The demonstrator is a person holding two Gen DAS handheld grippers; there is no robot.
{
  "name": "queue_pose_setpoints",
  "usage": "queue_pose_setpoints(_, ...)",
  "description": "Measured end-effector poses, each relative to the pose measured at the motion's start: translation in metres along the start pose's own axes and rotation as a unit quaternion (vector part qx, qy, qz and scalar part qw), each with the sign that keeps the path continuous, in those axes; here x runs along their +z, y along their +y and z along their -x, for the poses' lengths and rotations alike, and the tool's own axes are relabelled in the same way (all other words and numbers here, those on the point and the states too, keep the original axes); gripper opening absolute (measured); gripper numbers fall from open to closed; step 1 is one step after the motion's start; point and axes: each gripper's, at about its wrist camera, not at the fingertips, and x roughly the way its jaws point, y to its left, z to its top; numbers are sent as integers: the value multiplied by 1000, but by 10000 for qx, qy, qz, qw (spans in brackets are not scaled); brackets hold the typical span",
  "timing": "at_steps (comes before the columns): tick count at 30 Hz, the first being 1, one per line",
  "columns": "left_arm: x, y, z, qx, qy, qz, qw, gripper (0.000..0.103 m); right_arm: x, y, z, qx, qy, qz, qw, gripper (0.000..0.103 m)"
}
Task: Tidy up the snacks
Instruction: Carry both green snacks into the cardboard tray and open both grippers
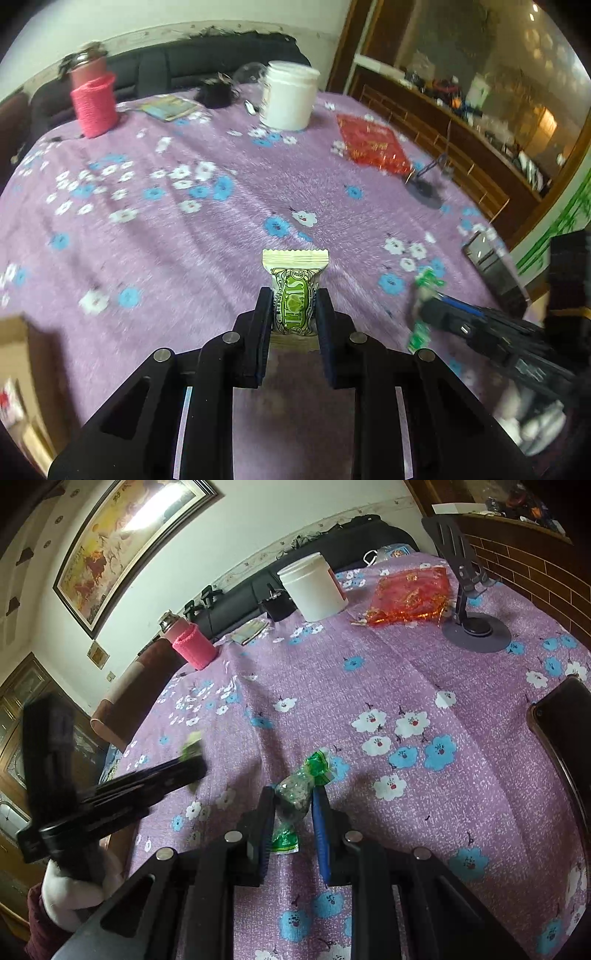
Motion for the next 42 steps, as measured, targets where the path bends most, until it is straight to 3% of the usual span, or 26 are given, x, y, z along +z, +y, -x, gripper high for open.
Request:
queue_pose_setpoints(9, -53, 40, 106, 22, -717, 791, 9943, 22, -3, 0, 1, -96, -69, 54, 9999, 23)
queue_pose_setpoints(13, -82, 64, 150, 317, -1037, 1033, 9887, 22, -5, 1, 0, -208, -89, 86, 9997, 23)
queue_pose_setpoints(18, -114, 104, 188, 730, -1162, 1382, 9808, 22, -5, 8, 0, -93, 80, 13, 9999, 23)
queue_pose_setpoints(23, -138, 150, 205, 1023, -1109, 1779, 9724, 22, -9, 62, 15, 304, 164, 440, 9984, 23)
queue_pose_setpoints(28, -145, 184, 202, 1090, -981, 2102, 9666, 22, -16, 136, 3, 706, 481, 1023, 9911, 23)
queue_pose_setpoints(36, -138, 228, 184, 1043, -689, 2394, 9628, 22, -44, 246, -51, 1092, 1072, 1832, 9711, 23)
queue_pose_setpoints(42, -134, 248, 178, 927, -637, 2674, 9570, 22, -61, 289, -98, 975, 1419, 2213, 9599, 23)
